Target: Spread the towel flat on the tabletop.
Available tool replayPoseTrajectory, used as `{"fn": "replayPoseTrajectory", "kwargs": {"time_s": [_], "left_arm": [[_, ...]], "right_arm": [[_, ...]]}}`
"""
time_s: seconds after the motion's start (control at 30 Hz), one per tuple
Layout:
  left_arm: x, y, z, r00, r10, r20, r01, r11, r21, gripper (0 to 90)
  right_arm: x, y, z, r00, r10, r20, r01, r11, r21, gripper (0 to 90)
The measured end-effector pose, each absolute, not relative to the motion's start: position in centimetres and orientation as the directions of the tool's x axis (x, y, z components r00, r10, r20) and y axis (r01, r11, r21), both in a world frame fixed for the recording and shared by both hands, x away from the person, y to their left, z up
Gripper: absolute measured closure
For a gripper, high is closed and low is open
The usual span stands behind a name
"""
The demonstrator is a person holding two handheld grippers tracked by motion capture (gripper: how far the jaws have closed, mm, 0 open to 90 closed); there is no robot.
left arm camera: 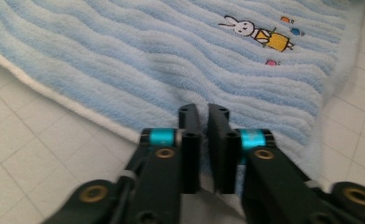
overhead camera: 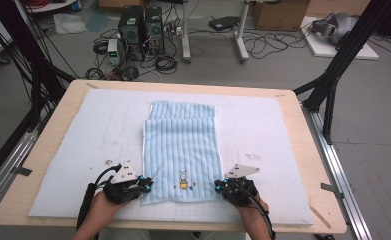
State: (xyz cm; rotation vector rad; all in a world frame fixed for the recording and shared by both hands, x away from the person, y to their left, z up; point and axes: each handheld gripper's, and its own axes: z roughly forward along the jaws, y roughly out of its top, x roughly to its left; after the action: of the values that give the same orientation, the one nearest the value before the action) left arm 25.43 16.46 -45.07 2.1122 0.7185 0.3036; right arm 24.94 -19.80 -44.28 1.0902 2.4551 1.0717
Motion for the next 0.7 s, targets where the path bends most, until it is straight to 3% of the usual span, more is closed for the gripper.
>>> {"fn": "replayPoseTrajectory", "kwargs": {"time_s": [0.7], "left_arm": [[21.0,18.4,-44.9,0.871,0.463,-0.164,0.402,-0.479,0.781,86.3]], "right_arm": [[20.1,-20.9,-43.9,-0.811,0.557,0.178,0.518,0.544,0.659,87.8]]}}
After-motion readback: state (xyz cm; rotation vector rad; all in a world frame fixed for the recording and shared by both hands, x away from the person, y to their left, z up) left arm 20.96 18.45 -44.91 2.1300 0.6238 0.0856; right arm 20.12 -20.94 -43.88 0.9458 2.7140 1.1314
